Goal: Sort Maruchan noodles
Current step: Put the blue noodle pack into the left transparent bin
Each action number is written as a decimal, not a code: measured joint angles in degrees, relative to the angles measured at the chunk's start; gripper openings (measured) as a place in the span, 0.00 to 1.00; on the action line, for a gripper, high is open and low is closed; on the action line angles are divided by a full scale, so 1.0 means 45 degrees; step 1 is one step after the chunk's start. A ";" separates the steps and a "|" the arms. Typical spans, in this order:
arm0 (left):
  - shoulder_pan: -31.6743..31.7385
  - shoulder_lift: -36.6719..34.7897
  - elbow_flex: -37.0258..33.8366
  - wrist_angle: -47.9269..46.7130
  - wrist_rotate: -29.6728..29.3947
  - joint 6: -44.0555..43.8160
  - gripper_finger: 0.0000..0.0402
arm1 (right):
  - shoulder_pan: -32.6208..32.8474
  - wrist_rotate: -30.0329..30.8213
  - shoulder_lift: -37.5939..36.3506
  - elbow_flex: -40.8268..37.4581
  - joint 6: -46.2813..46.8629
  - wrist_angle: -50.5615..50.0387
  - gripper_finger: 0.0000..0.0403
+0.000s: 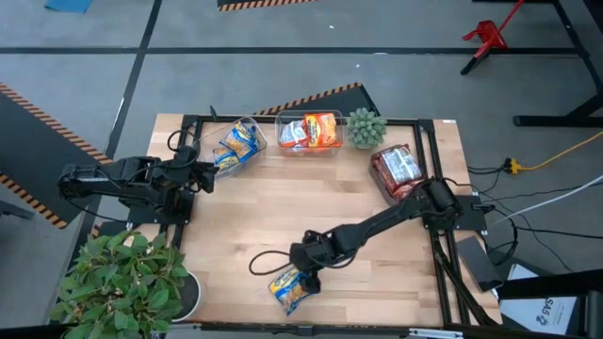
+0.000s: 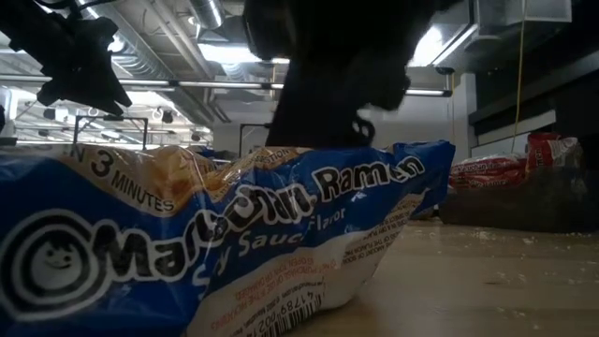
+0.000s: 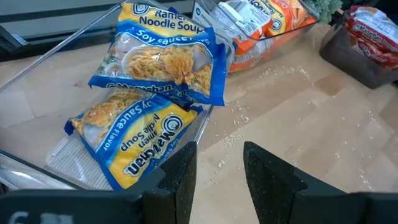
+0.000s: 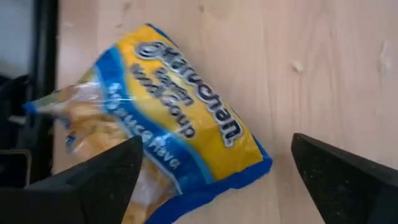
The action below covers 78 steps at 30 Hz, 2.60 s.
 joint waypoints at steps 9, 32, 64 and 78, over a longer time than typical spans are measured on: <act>0.0000 0.0000 0.0000 0.0000 0.0030 0.0000 0.32 | 0.0034 -0.1629 0.0795 -0.0198 0.1722 0.0628 0.89; 0.0000 0.0000 0.0000 0.0000 0.0015 0.0000 0.32 | -0.2361 -0.1869 0.0992 0.2147 0.0463 -0.0714 0.01; 0.0000 0.0003 -0.0005 -0.0172 -0.0002 -0.0092 0.32 | -0.4190 0.0015 0.1912 0.6407 -0.7980 -0.2304 0.56; 0.0003 0.0005 -0.0010 -0.0356 -0.0043 -0.0092 0.32 | -0.3592 0.4874 0.4544 0.6432 -1.0675 -0.2119 0.96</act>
